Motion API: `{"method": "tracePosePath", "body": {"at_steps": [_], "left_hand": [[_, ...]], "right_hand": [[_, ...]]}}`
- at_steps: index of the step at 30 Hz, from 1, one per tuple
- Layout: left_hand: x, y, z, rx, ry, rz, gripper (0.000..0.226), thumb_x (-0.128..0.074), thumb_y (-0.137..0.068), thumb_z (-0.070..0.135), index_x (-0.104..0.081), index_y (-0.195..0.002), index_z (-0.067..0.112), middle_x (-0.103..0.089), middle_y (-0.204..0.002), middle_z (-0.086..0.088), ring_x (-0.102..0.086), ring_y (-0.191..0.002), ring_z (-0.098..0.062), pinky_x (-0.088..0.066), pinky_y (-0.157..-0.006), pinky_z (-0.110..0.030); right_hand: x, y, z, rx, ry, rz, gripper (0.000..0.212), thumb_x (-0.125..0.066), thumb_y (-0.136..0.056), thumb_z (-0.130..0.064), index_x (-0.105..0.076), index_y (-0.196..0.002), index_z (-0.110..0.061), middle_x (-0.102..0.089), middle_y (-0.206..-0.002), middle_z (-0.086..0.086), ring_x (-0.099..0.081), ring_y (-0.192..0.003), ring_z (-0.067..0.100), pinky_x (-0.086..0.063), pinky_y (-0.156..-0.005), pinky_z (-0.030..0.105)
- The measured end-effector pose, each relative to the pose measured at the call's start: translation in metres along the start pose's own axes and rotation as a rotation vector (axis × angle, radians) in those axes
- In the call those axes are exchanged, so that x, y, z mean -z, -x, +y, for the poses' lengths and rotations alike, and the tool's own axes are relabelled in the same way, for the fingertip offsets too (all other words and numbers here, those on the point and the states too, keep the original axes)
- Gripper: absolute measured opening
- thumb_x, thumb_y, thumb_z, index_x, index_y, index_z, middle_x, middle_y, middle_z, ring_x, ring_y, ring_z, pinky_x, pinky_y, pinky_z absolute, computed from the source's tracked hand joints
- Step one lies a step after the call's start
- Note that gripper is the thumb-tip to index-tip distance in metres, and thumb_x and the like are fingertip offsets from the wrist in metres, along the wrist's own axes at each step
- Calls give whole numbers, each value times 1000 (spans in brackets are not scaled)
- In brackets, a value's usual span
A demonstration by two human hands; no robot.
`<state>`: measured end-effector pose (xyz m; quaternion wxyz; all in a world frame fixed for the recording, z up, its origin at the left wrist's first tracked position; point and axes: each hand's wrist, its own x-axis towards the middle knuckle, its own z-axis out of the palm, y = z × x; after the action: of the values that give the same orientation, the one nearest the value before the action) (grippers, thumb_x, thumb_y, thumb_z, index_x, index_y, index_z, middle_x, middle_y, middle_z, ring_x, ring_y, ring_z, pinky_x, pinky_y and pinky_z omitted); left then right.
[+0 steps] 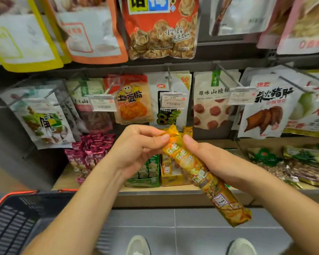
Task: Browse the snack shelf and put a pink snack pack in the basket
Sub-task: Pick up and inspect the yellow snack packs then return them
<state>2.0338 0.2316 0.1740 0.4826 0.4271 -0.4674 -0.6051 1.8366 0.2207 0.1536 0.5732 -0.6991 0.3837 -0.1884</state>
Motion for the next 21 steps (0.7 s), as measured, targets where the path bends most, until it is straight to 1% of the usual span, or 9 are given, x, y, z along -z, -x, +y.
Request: {"method": "tracePosePath", "body": {"at_steps": [3, 6, 8, 10, 12, 14, 17, 19, 21], "left_hand": [[1, -1, 0, -10, -15, 14, 6, -72, -60, 13, -76, -61, 9, -68, -61, -2, -62, -53, -6, -49, -47, -13], [1, -3, -2, -30, 3, 66, 7, -73, -60, 15, -76, -64, 10, -69, -63, -2, -62, -53, -6, -49, -46, -13], [2, -6, -5, -54, 22, 113, 5, -74, -60, 13, -76, -64, 12, -69, -65, -4, -63, -55, -8, -50, -48, -15], [1, -8, -8, -90, 11, 153, 6, -74, -59, 10, -76, -63, 14, -69, -66, -4, -64, -57, -10, -52, -52, -18], [0, -9, -12, -137, -35, 182, 10, -73, -58, 9, -76, -64, 16, -70, -67, -3, -66, -62, -12, -53, -58, -20], [2, -10, -12, -168, -72, 159, 12, -74, -61, 11, -78, -72, 17, -73, -74, -4, -67, -71, -14, -55, -67, -23], [4, -8, -10, -154, -157, 65, 15, -81, -70, 19, -79, -85, 19, -75, -86, -6, -68, -82, -15, -56, -78, -26], [3, -8, -12, -175, -296, 107, 15, -82, -72, 20, -79, -87, 20, -76, -85, -3, -69, -79, -11, -54, -73, -20], [-2, -9, -15, -217, -397, 196, 9, -79, -76, 13, -78, -83, 20, -76, -79, 1, -68, -72, -4, -51, -66, -15]], "right_hand": [[1, -3, -1, -15, -28, -21, 58, -37, -69, -86, -73, -90, -46, -73, -87, -18, -68, -81, -4, -45, -80, 27], [1, -5, -2, -26, -16, -9, 55, -37, -67, -86, -73, -84, -49, -72, -79, -20, -66, -74, -6, -44, -77, 27], [3, -7, -1, -15, 4, 24, 55, -37, -77, -82, -72, -101, -46, -73, -98, -21, -67, -92, -5, -46, -92, 30], [3, -9, 1, 3, 51, 55, 55, -35, -88, -69, -68, -117, -36, -69, -116, -19, -62, -109, -3, -41, -105, 31], [0, -10, 1, 36, 122, 96, 53, -33, -93, -60, -64, -124, -30, -66, -123, -16, -58, -115, -2, -39, -108, 30], [-3, -10, 2, 49, 164, 157, 53, -34, -93, -58, -62, -125, -27, -65, -123, -11, -58, -115, 1, -42, -105, 30], [-6, -10, 6, 28, 220, 231, 60, -36, -84, -67, -60, -119, -24, -66, -116, 0, -61, -108, 16, -47, -99, 44], [-11, -11, 8, 39, 219, 250, 61, -39, -80, -70, -59, -115, -24, -67, -109, 5, -63, -100, 24, -49, -92, 51], [-15, -11, 9, 52, 214, 291, 60, -41, -76, -71, -59, -110, -24, -67, -100, 6, -63, -91, 25, -52, -84, 52]]}}
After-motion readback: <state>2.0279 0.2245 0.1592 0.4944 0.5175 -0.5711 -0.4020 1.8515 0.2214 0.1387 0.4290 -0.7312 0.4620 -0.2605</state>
